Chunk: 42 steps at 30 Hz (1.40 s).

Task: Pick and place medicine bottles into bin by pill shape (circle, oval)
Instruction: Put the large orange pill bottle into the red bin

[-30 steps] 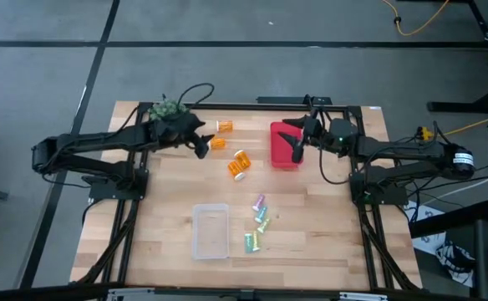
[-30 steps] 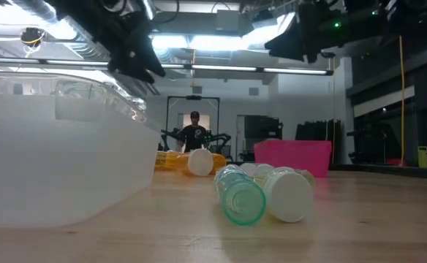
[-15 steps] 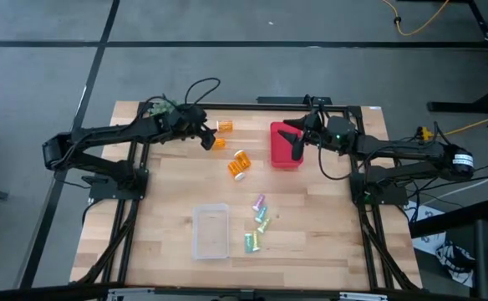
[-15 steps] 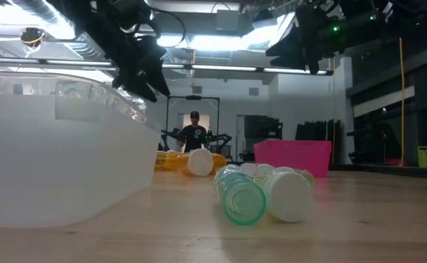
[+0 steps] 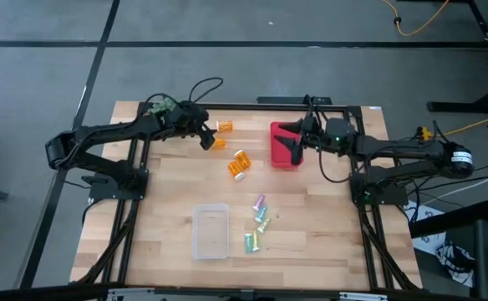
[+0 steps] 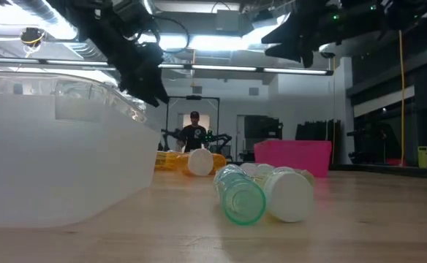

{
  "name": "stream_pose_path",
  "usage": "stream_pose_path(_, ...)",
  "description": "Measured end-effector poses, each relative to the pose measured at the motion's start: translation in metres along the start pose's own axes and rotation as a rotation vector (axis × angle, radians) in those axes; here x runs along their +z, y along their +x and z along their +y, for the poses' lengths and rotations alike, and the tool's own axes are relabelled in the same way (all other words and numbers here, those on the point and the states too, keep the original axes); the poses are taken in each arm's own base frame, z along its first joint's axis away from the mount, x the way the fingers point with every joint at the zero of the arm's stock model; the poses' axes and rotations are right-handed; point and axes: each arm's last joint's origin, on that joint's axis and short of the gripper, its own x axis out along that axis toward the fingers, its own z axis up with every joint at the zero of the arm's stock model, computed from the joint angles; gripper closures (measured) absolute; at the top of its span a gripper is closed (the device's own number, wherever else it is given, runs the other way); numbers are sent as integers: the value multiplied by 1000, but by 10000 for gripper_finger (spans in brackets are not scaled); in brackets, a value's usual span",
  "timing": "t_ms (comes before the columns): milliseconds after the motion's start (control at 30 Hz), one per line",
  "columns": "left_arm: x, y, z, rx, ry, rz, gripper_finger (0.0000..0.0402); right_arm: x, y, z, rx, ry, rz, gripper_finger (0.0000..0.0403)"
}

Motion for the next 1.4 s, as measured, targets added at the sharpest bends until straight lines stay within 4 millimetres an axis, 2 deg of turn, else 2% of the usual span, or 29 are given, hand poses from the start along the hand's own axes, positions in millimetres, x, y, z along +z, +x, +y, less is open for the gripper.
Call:
stream_pose_path(67,1,0,-5,-34,94,-9,124,-1,0,6,45,-3,6,186)
stream_pose_path(233,0,2,-13,-31,94,-6,124,-3,-2,19,132,-7,19,186)
stream_pose_path(433,-9,24,-20,-41,98,107,124,-3,-3,22,145,-16,21,186)
stream_pose_path(567,5,43,-26,-40,113,169,124,-2,-2,22,124,-72,1,186)
stream_pose_path(700,28,53,-28,-21,181,230,124,0,-2,19,83,-162,-21,186)
stream_pose_path(800,43,53,-26,-7,181,264,124,0,-2,16,51,-163,-23,186)
stream_pose_path(967,55,47,-26,-9,179,260,124,1,-1,9,-4,-160,-19,186)
stream_pose_path(1400,55,45,-28,-13,192,258,124,-11,-1,4,-38,9,101,186)
